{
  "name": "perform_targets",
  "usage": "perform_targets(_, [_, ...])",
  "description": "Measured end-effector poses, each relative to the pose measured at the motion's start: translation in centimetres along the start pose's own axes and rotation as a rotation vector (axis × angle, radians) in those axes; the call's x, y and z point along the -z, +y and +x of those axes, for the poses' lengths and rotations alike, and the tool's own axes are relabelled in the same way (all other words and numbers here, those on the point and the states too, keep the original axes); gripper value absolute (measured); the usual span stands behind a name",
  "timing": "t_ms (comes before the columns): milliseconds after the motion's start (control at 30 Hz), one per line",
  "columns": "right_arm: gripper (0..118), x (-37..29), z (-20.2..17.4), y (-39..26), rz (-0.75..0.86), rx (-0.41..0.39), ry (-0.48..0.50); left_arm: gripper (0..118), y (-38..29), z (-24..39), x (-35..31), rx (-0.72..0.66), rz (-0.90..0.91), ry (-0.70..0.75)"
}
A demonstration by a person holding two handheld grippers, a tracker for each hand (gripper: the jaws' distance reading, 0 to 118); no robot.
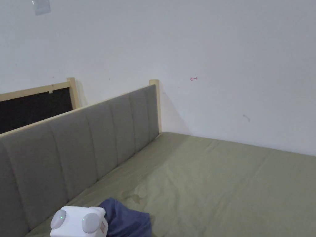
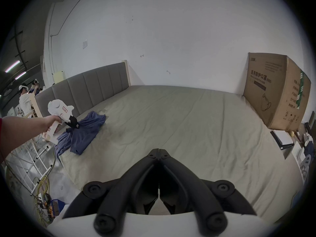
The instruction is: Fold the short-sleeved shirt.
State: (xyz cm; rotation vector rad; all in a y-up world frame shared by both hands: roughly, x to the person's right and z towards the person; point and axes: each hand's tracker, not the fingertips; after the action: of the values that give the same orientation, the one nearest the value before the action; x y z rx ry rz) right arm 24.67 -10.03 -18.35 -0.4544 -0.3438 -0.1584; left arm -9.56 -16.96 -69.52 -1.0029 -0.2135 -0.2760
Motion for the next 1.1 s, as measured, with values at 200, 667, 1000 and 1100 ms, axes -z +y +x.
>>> perform_targets(200, [0,-4.8,2.5,1.4,0.1,0.046,-0.041,2,3.3,-0.3,-13.8,0.01,0.224,-0.085])
perform_targets(667, [0,-12.8,7.8,2.4,0.266,0.124,-0.133,2,1.7,19.7,-43.9,0.322,0.584,-0.682])
perform_targets(1000, [0,-15.4,13.2,0.4,0.284,0.178,-0.304,2,-6.9,44.6,-32.1,0.606,0.215,-0.912])
perform_targets(1100, [0,-14.9,14.8,-1.0,0.228,0.203,-0.301,2,-11.4,50.1,-24.3,0.598,0.037,-0.856])
